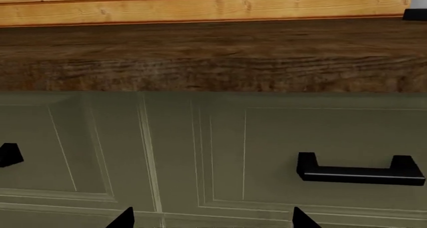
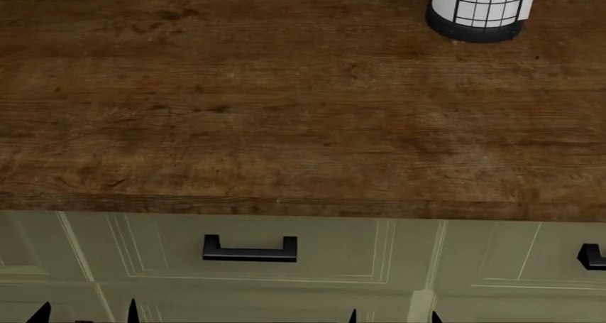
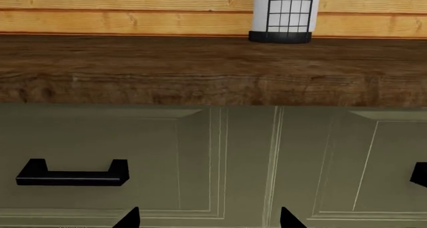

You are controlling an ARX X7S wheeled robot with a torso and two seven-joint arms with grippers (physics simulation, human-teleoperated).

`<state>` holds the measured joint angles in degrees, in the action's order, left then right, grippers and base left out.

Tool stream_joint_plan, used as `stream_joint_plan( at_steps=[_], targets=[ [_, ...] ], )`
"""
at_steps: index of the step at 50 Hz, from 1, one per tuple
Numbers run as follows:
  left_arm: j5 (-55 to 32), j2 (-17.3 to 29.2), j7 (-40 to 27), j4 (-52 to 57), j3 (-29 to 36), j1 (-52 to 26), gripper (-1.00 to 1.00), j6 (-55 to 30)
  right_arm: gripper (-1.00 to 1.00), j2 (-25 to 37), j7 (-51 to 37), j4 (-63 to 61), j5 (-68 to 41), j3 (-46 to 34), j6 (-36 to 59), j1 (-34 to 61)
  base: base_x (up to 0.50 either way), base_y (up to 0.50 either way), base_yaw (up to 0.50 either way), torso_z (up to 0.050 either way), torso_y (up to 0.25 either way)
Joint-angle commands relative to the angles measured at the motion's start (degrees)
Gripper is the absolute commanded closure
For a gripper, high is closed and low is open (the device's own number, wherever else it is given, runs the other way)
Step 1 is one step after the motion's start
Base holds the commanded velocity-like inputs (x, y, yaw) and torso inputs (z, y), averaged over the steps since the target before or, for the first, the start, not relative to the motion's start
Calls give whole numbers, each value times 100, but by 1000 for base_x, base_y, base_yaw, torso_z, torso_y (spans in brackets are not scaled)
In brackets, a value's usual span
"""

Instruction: Navigate to the stove.

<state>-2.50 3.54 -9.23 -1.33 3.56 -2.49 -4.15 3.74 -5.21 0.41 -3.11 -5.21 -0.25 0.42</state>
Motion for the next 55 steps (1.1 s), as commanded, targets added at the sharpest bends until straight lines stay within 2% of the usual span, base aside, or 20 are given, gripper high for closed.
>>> stream_joint_plan(
  at_steps=[1, 55],
  targets=[
    [5, 19, 22, 29, 66, 73, -100, 186, -100, 17, 34, -44, -56, 20, 116, -12, 0, -500, 0, 0, 0],
    [-345, 341, -313, 18, 438, 47, -100, 240, -100, 321, -363, -10, -335, -363, 60, 39, 0, -500, 0, 0, 0]
  ],
)
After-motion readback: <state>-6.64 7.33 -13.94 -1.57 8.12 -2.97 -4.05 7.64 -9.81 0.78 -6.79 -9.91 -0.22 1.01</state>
